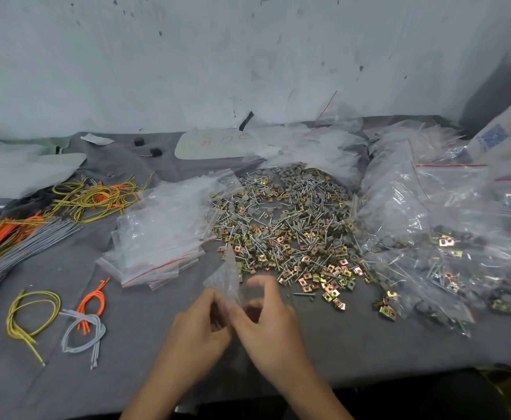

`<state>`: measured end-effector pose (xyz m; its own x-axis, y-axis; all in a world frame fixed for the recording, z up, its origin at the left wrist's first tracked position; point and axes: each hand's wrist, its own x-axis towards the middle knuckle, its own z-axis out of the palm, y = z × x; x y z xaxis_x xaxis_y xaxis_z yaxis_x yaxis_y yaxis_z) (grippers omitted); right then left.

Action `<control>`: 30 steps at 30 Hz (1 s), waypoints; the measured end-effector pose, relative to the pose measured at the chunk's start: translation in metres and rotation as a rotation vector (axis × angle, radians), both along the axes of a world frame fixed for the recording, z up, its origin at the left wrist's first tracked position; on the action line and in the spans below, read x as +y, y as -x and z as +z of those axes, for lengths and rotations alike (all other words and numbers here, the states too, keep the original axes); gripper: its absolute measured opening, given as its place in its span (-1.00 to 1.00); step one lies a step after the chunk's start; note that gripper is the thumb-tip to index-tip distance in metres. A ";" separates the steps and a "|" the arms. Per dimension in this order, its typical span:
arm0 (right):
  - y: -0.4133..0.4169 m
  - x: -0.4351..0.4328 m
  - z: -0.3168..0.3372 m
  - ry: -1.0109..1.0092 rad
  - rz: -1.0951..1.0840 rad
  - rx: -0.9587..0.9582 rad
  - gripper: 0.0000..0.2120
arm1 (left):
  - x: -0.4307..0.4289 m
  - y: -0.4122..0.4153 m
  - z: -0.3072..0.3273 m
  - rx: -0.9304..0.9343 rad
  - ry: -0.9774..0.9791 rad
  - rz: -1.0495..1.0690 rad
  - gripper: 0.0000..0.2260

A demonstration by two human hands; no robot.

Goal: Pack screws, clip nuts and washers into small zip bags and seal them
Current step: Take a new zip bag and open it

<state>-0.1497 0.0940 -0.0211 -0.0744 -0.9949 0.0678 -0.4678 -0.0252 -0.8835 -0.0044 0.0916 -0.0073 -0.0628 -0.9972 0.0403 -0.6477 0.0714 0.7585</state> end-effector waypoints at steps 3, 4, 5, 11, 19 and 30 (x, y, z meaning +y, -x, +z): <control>0.000 0.005 0.004 0.061 -0.021 0.065 -0.64 | 0.003 0.006 0.009 -0.003 0.020 -0.078 -0.74; 0.000 0.006 0.007 0.099 -0.032 0.070 -0.67 | 0.004 0.008 0.012 -0.007 0.046 -0.101 -0.77; -0.001 0.007 0.011 0.133 -0.049 0.060 -0.68 | 0.005 0.010 0.015 -0.025 0.073 -0.115 -0.80; -0.003 0.005 0.027 0.173 -0.056 -0.123 -0.89 | 0.010 0.015 0.029 -0.119 0.292 -0.102 -0.80; -0.020 -0.010 0.034 -0.197 0.342 -1.081 -0.91 | 0.015 0.001 0.034 -0.359 0.656 0.037 -0.59; -0.017 -0.023 -0.001 -0.036 0.099 -0.123 -0.86 | 0.002 -0.006 -0.016 -0.304 0.549 0.223 -0.75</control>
<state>-0.1330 0.0712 -0.0218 0.0186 -0.9994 0.0282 -0.3529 -0.0330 -0.9351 0.0020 0.0939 -0.0236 0.0544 -0.8271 0.5594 -0.8709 0.2347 0.4318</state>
